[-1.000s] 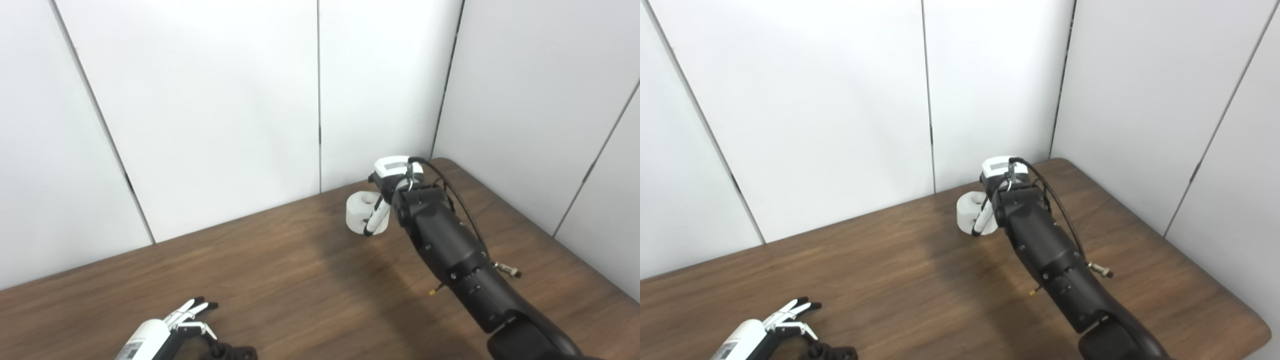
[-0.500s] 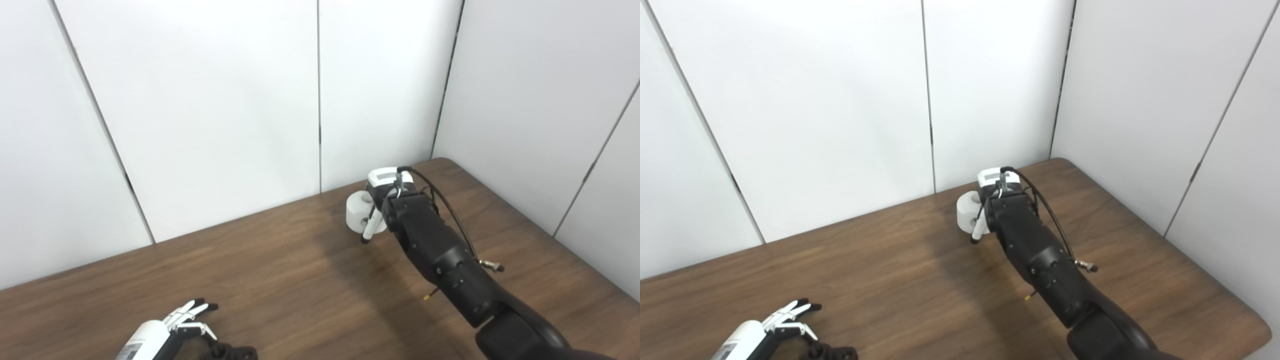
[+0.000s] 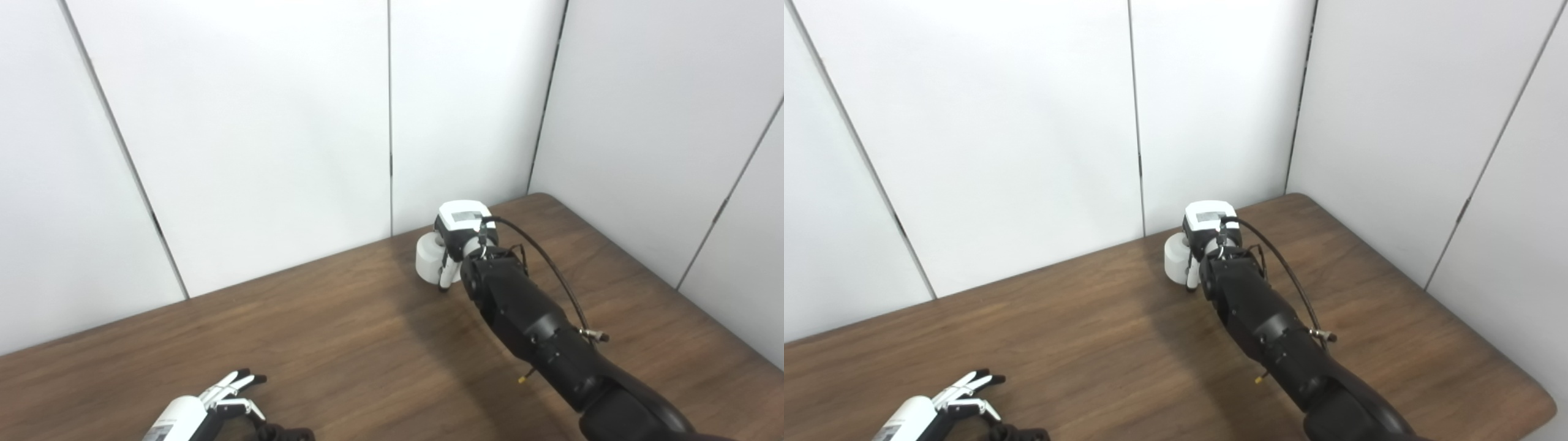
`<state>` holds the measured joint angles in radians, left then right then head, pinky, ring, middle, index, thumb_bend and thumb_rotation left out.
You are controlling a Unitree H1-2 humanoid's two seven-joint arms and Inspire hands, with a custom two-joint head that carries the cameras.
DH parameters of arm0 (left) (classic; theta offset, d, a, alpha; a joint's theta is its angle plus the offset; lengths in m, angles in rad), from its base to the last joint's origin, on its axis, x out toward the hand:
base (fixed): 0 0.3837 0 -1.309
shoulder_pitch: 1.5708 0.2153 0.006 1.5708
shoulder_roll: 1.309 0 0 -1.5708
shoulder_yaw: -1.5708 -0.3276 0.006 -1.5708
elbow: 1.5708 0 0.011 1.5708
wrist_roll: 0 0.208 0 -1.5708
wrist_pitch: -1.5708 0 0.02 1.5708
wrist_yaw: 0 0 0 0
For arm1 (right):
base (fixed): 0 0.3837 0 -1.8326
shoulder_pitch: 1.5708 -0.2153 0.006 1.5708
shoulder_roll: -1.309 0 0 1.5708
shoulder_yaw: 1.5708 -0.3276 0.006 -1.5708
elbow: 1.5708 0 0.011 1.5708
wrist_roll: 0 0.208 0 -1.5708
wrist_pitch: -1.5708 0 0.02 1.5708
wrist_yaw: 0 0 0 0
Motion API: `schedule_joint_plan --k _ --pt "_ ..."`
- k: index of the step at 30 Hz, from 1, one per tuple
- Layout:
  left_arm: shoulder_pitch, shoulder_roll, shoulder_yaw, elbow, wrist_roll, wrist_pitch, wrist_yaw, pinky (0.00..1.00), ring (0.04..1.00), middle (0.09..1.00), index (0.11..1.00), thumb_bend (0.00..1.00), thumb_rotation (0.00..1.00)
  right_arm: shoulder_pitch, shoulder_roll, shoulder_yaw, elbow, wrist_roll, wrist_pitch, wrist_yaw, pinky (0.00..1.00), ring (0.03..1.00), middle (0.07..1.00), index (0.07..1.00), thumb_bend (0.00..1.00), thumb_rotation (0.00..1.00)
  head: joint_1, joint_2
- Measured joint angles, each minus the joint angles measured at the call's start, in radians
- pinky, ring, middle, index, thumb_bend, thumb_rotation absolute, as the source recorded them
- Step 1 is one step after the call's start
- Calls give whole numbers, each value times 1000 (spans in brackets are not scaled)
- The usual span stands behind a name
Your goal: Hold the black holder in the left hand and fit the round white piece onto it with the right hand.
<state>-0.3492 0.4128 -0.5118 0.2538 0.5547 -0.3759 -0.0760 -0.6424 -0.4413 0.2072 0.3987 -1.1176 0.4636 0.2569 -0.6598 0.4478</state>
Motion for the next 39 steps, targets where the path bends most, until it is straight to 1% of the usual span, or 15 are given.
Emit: schedule_joint_plan --k 4,8,11,15,16,17,18,19,21,22,24,27,30,34,39 --pt "9 3 -2 -46 -1 42 -29 903 969 915 485 523 55 21 -14 6 -72 19 0 10 881 799 717 481 524 137 48 18" --pt "17 7 -2 -79 11 59 -41 858 956 913 485 523 54 54 -25 -13 -224 69 1 94 810 793 713 482 525 137 175 60" --pt "26 8 -7 -105 17 74 -56 826 938 905 485 523 54 79 -36 -6 -354 108 -6 152 774 798 721 481 525 137 257 86" --pt "35 -6 -10 -129 38 95 -57 844 945 911 486 524 56 111 -62 8 -516 158 -37 224 767 805 743 481 526 140 443 136" --pt "35 -8 -11 -129 43 98 -57 847 947 912 486 524 57 114 -66 10 -544 170 -44 240 766 805 744 481 526 140 443 137" --pt "36 -10 -12 -128 48 101 -57 864 961 925 487 524 58 114 -69 13 -560 178 -50 253 762 804 745 481 526 140 515 158" --pt "36 -16 -13 -128 54 107 -57 879 973 936 487 524 59 118 -72 12 -579 189 -55 263 760 805 746 481 526 139 552 167" --pt "36 -23 -16 -128 57 115 -57 884 977 939 487 524 59 123 -75 12 -600 199 -63 269 759 806 746 481 526 139 565 170" --pt "36 -40 -16 -122 59 128 -54 914 993 949 486 524 62 132 -80 14 -635 217 -80 282 747 824 752 481 526 139 652 199" --pt "33 -50 -16 -112 62 132 -51 923 997 951 485 524 63 134 -82 16 -650 231 -98 283 744 830 753 481 526 140 652 199" --pt "25 -65 -16 -98 66 141 -51 944 1000 958 485 524 65 138 -83 20 -666 248 -119 287 744 847 762 481 525 141 716 227" --pt "19 -85 -19 -93 70 172 -51 960 1000 963 485 524 66 143 -83 23 -697 277 -141 295 715 845 759 481 525 139 758 252" --pt "15 -97 -22 -92 75 191 -51 954 1000 965 485 524 67 144 -81 26 -723 304 -161 297 705 846 762 481 526 140 767 265" --pt "9 -103 -26 -92 76 209 -54 963 1000 971 485 524 68 144 -70 40 -759 310 -162 320 720 848 765 481 526 139 756 291" --pt "5 -104 -28 -95 77 216 -61 950 1000 970 485 524 68 144 -39 80 -792 305 -163 369 713 831 755 481 526 139 741 307"
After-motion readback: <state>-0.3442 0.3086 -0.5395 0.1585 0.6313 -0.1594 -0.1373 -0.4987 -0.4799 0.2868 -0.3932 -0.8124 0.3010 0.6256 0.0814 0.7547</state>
